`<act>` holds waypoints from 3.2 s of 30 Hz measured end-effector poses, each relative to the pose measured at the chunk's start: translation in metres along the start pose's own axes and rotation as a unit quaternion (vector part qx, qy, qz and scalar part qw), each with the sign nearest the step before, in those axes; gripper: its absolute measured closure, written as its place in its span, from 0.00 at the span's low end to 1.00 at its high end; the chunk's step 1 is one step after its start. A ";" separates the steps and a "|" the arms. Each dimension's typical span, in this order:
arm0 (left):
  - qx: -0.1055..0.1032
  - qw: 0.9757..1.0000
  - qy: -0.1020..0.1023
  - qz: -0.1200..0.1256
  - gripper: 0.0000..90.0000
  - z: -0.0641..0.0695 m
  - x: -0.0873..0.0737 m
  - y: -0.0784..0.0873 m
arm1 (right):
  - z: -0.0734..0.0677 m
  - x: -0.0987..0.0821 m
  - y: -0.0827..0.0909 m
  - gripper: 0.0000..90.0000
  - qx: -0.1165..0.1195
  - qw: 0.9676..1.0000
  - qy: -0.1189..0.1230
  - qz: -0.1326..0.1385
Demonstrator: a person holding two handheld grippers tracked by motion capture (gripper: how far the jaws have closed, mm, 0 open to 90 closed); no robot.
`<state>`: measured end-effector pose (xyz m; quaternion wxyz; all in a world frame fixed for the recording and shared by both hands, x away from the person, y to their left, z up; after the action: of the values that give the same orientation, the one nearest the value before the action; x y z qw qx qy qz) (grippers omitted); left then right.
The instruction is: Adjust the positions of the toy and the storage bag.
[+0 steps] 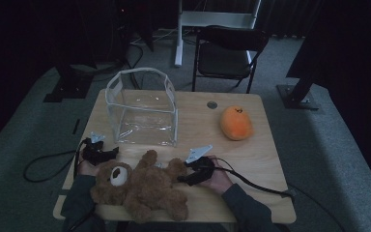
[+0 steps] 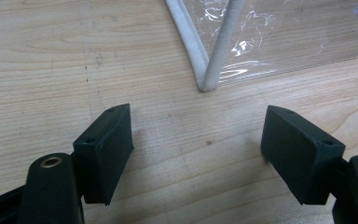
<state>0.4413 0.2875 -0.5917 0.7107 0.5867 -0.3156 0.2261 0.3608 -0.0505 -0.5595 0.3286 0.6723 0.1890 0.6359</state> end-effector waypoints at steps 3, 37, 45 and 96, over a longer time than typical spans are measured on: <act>0.000 1.000 0.000 0.000 0.28 0.000 0.000 0.000 | -0.001 0.000 0.000 0.65 0.004 1.000 0.005 0.002; -0.002 1.000 -0.002 -0.001 0.28 0.001 0.000 0.000 | 0.025 -0.034 0.065 0.79 -0.045 0.999 0.002 -0.001; -0.007 1.000 -0.006 -0.001 0.28 0.001 0.000 0.000 | 0.036 -0.053 0.087 0.77 -0.071 0.997 -0.022 -0.001; -0.039 0.996 -0.032 0.076 0.58 0.028 0.058 0.023 | 0.110 0.066 0.051 0.82 -0.096 0.989 -0.070 0.089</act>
<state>0.4612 0.2624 -0.5312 0.7034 0.5399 -0.3902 0.2481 0.4679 -0.0645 -0.4741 0.3460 0.6946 0.0432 0.6292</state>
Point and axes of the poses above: each handheld gripper's, and its own axes: y roughly backward along the jaws, x roughly out of its top, z roughly to its right, the point moved 7 cm from there along -y, roughly forward along the jaws, and after that the axes turned 10 degrees about y, right-handed, at the moved point
